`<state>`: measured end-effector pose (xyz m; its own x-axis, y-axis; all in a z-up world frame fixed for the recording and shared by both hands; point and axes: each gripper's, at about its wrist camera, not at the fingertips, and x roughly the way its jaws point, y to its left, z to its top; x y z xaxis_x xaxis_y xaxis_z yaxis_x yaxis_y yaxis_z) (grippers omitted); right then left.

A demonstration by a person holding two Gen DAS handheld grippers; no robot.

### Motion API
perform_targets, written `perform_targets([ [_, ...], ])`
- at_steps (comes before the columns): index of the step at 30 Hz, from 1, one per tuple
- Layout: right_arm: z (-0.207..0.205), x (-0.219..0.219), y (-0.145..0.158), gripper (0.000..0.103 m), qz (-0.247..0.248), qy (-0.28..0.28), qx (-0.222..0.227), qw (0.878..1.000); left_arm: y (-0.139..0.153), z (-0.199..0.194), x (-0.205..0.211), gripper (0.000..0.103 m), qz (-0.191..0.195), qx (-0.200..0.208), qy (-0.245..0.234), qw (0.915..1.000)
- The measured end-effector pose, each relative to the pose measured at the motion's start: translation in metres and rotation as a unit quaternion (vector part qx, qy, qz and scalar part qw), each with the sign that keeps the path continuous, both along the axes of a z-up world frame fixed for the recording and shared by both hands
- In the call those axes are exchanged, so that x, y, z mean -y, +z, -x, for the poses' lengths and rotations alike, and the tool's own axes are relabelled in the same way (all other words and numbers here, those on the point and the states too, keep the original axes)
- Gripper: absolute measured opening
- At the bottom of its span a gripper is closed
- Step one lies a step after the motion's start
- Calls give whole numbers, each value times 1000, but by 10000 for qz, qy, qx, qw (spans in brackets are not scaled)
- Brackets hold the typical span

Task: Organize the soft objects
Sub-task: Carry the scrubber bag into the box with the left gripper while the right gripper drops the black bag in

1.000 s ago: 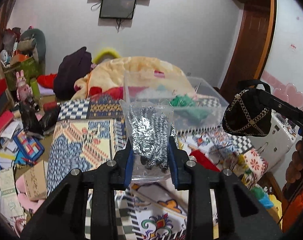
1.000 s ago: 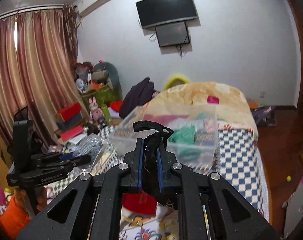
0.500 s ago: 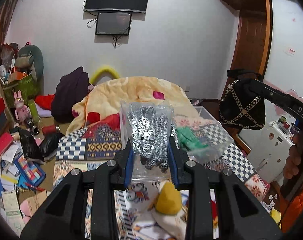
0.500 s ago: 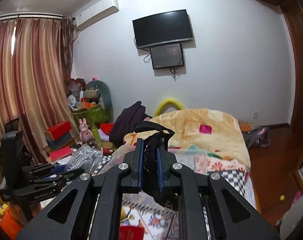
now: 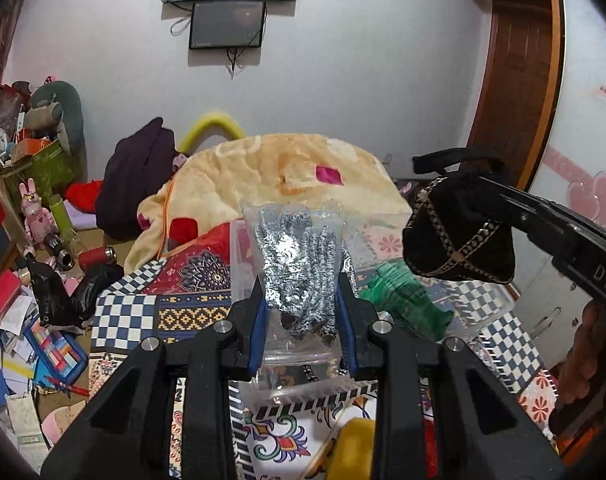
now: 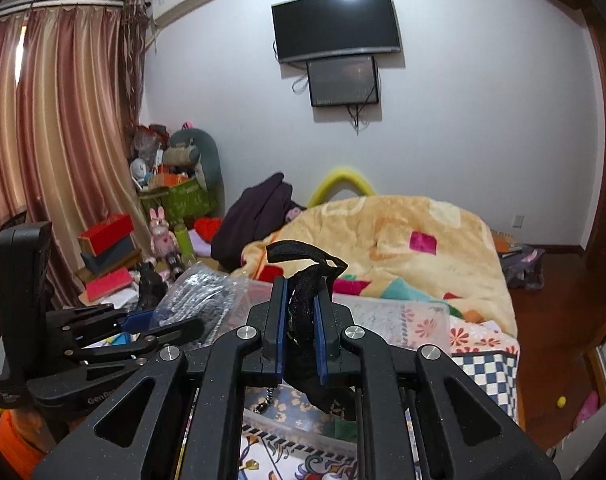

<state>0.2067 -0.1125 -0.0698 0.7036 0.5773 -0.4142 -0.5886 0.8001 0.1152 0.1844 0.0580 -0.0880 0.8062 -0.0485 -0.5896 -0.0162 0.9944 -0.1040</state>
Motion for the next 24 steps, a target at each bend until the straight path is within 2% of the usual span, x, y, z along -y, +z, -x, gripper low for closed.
perform_targets([
  [7,-13,-11,-20,11,449,98,-344,9984,-24,-20,7,31,-177,-321,12,9993],
  [12,-21,-14,-30,11,535,149,-632,9965,-33,-23,17,31,-441,-397,9,9982],
  [18,-22,-18,-38,12,710,197,-949,9928,-40,-28,15,31,-343,-587,-6,9977],
  [21,-20,-19,-42,14,843,273,-1028,9907,-40,-25,14,32,-333,-601,3,9976],
  [24,-15,-19,-45,22,964,301,-1057,9893,-39,-19,13,33,-323,-581,-10,9978],
])
